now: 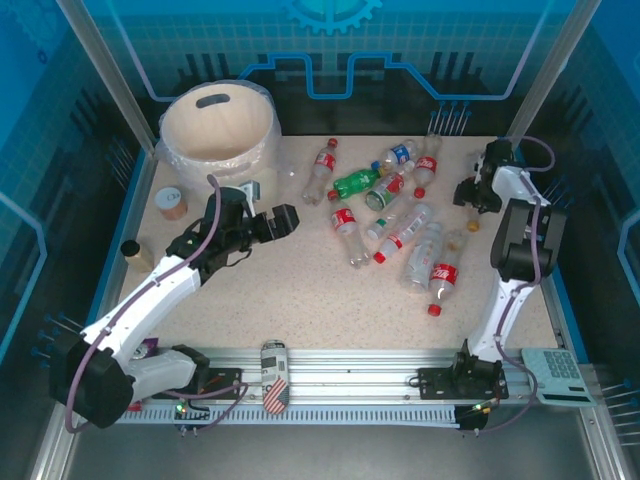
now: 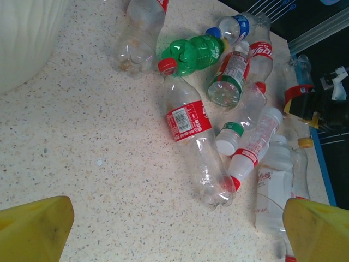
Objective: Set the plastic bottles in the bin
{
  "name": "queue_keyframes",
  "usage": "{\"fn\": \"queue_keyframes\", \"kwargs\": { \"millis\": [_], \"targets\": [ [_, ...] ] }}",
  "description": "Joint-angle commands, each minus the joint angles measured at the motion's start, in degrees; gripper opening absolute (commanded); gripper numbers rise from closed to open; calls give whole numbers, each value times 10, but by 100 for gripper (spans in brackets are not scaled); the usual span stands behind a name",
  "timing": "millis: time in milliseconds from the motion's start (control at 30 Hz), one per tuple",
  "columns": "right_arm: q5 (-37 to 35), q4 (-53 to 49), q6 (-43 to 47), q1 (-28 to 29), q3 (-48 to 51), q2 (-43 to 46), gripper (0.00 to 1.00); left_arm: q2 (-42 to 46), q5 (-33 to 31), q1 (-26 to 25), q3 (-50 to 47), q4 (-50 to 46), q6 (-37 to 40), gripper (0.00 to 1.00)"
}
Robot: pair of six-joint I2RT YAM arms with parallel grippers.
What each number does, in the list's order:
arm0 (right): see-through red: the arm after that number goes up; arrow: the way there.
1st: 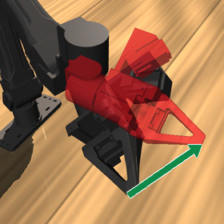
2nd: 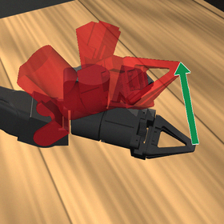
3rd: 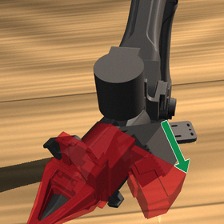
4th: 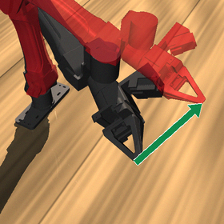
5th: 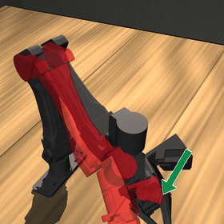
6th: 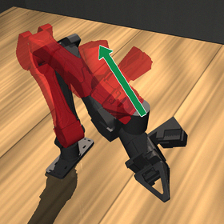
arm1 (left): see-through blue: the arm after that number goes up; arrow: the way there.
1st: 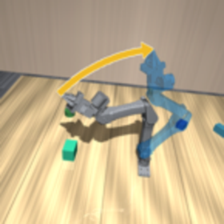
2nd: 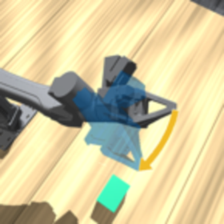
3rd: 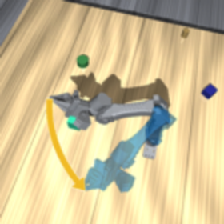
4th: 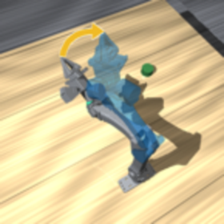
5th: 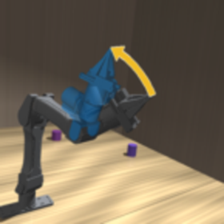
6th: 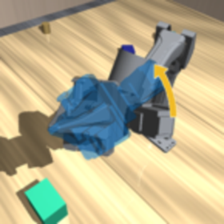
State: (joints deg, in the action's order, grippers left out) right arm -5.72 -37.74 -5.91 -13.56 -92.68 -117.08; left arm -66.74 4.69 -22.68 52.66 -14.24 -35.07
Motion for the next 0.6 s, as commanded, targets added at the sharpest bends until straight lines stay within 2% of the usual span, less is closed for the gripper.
{"fn": "queue_keyframes", "kwargs": {
  "millis": [0,167,400,567],
  "targets": [
    [23,-8,6,-6,16,102,66,-16,43,-3,22,67,-44,99],
    [73,-19,14,45,79,223,66,-45,72,-11,11,173,-112,99],
    [243,38,-5,179,216,363,61,-69,63,-33,18,230,-136,99],
    [253,107,-57,296,318,414,58,-104,61,-53,26,269,-150,99]
  ]
}}
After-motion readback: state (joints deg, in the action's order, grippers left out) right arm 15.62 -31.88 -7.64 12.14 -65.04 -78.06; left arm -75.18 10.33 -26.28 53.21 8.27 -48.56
